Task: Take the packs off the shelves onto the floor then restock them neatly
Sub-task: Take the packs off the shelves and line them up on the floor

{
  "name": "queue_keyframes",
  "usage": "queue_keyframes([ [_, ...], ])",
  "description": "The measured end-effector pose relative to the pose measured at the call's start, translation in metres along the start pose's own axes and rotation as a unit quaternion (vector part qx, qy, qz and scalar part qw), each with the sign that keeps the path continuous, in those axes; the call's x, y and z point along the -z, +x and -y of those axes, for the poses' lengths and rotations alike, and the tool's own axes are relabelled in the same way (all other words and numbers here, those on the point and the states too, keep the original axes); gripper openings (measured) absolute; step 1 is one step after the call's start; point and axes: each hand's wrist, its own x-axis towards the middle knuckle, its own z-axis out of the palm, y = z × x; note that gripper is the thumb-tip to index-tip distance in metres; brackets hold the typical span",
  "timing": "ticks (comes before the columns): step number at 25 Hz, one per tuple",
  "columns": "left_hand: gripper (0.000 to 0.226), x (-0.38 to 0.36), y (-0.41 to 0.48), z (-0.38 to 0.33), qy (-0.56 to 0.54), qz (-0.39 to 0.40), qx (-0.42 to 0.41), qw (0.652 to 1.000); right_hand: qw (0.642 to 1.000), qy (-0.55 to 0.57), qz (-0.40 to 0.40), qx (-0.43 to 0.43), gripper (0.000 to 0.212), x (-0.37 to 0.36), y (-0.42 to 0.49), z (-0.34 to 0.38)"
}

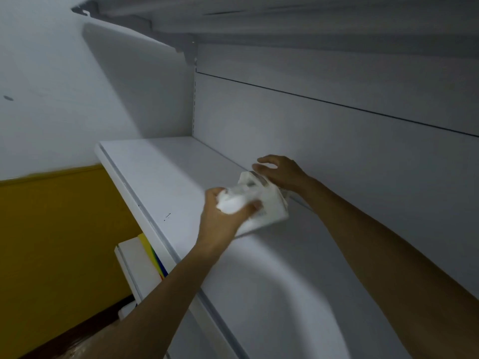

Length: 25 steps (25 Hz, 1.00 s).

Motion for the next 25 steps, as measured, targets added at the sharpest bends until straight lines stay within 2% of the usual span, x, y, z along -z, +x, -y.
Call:
queue_keyframes([
  [1,0.08,0.003,0.004,0.0,-0.075,-0.034,0.025,0.996,0.999,0.015,0.036,-0.01,0.06,-0.004,-0.001,-0.002],
  [2,0.08,0.005,0.007,0.0,-0.125,-0.051,0.042,0.99,0.998,-0.014,0.057,-0.011,0.071,-0.009,-0.004,-0.006],
  [3,0.079,0.006,0.009,0.0,-0.149,-0.053,0.048,0.986,0.993,-0.092,0.069,-0.007,0.08,-0.011,-0.007,-0.01],
  [5,0.076,0.005,0.006,-0.003,-0.149,-0.049,0.048,0.986,0.957,-0.281,0.069,-0.015,0.091,-0.008,-0.014,-0.011],
  [6,0.073,0.004,0.004,-0.004,-0.144,-0.049,0.046,0.987,0.937,-0.342,0.065,-0.013,0.099,-0.004,-0.019,-0.009],
  [8,0.065,0.004,0.004,-0.005,-0.139,-0.05,0.053,0.988,0.923,-0.381,0.05,-0.008,0.109,-0.001,-0.032,-0.008],
  [9,0.061,0.004,0.004,-0.005,-0.137,-0.051,0.056,0.988,0.931,-0.362,0.052,-0.015,0.104,-0.003,-0.038,-0.009],
  [12,0.057,0.006,0.004,-0.011,-0.116,-0.043,0.068,0.99,0.975,-0.207,0.044,-0.074,0.079,-0.017,-0.064,-0.01],
  [14,0.057,0.009,0.007,-0.011,-0.103,-0.017,0.083,0.991,0.982,-0.142,0.003,-0.126,0.073,-0.021,-0.082,-0.009],
  [16,0.071,0.015,0.006,-0.012,-0.082,0.032,0.095,0.992,0.979,-0.058,-0.039,-0.192,0.073,-0.019,-0.103,-0.009],
  [18,0.094,0.02,-0.001,-0.011,-0.044,0.093,0.112,0.988,0.966,0.082,-0.076,-0.232,0.068,-0.014,-0.128,-0.008],
  [19,0.097,0.022,-0.009,-0.013,-0.047,0.117,0.121,0.985,0.953,0.166,-0.089,-0.237,0.06,-0.013,-0.142,-0.003],
  [22,0.076,0.038,-0.042,-0.036,-0.135,0.163,0.144,0.967,0.883,0.407,-0.09,-0.216,0.037,-0.024,-0.188,0.038],
  [24,0.063,0.06,-0.056,-0.043,-0.184,0.165,0.151,0.957,0.864,0.464,-0.101,-0.171,0.031,-0.039,-0.214,0.069],
  [25,0.066,0.077,-0.064,-0.051,-0.196,0.176,0.146,0.953,0.857,0.479,-0.113,-0.15,0.03,-0.047,-0.227,0.085],
])
